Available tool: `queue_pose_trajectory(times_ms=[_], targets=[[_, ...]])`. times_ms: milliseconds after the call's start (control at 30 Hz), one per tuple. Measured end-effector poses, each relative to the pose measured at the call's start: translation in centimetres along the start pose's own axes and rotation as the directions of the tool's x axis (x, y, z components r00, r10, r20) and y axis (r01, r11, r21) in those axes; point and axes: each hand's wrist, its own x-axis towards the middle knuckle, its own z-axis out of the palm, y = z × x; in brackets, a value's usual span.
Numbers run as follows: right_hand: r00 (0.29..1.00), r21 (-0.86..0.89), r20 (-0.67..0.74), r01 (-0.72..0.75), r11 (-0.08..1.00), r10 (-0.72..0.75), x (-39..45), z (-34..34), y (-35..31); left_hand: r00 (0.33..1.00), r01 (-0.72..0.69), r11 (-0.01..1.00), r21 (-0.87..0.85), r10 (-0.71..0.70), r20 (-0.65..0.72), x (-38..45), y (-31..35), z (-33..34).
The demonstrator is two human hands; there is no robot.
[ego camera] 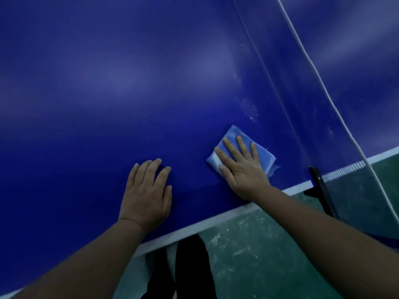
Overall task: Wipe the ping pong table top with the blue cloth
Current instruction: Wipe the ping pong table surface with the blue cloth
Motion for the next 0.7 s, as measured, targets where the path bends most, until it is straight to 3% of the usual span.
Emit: queue_pose_trajectory(times_ms=[267, 467, 567, 700], targets=[[0.982, -0.052, -0.002, 0.189, 0.981, -0.189, 10.1, -2.7, 4.5, 0.997, -0.013, 1.000, -0.015, 0.012, -0.077, 17.1, -2.1, -2.7], [0.963, -0.038, -0.055, 0.262, 0.964, -0.264, 23.7, -6.5, 6.5, 0.980, 0.143, 0.990, -0.008, -0.143, -0.139, 29.0, -4.2, -3.8], [0.978, -0.054, -0.061, 0.195, 0.979, -0.198, 32.1, -9.2, 8.1, 0.976, 0.169, 0.985, 0.021, -0.164, -0.142, 31.1, -4.7, -3.4], [0.996, 0.023, -0.090, -0.004, 1.000, 0.006, 38.6, -11.2, 9.6, 0.979, 0.183, 0.983, 0.028, -0.179, -0.100, 31.3, -4.9, -3.1]])
